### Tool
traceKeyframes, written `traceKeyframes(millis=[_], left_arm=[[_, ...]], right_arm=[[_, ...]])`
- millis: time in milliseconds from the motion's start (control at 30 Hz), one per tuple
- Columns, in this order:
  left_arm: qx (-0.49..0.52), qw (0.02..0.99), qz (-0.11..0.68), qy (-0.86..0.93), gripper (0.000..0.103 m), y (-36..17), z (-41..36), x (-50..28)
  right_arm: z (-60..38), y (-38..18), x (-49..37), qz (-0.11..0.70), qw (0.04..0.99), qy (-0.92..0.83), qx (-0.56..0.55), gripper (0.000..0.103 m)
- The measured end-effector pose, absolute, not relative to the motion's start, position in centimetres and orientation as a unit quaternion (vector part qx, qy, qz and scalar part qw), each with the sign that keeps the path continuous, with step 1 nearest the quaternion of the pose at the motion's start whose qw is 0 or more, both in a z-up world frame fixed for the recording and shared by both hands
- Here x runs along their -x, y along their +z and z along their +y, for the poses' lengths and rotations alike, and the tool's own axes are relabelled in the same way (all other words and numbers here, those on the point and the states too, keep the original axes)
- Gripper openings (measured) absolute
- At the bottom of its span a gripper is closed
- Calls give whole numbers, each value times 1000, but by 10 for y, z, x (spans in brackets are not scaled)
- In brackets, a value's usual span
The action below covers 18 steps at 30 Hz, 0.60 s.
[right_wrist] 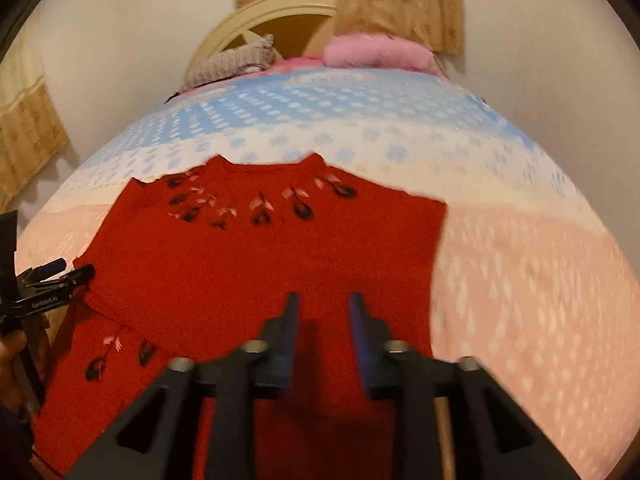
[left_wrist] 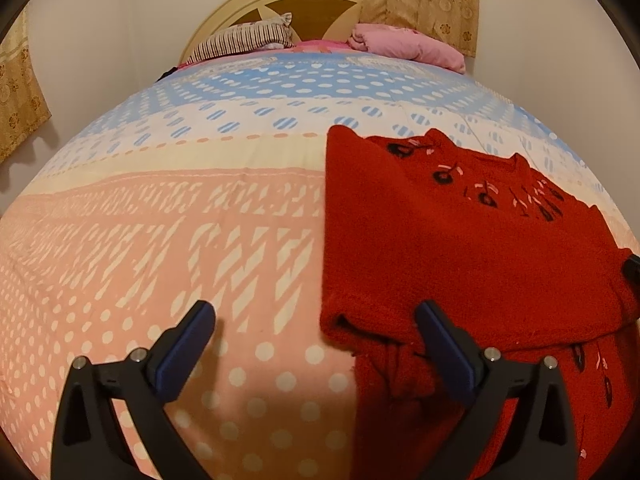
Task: Fold small clothes
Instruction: 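Press the folded sweater flat with the right tool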
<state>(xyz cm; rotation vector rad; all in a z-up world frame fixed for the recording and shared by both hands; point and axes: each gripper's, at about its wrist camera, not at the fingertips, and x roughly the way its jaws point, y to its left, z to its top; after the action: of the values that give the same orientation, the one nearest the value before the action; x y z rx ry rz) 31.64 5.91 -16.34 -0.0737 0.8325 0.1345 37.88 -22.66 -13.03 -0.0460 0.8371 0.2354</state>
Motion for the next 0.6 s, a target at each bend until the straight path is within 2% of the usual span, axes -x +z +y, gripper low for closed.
traceKeyframes(millis=[33,100,600], left_arm=[[35,912,404,66,103,-164,59,-317],[35,912,404,65,103,-164,59,-317],[19,913,402,66,103,-165,55,-311]], right_arm=[[-225,-138,-386,421,900,116,17,51],[-227,-152,-395,443,888,118,8,51],[-242,-163,-369,423,898,122,-1,51]])
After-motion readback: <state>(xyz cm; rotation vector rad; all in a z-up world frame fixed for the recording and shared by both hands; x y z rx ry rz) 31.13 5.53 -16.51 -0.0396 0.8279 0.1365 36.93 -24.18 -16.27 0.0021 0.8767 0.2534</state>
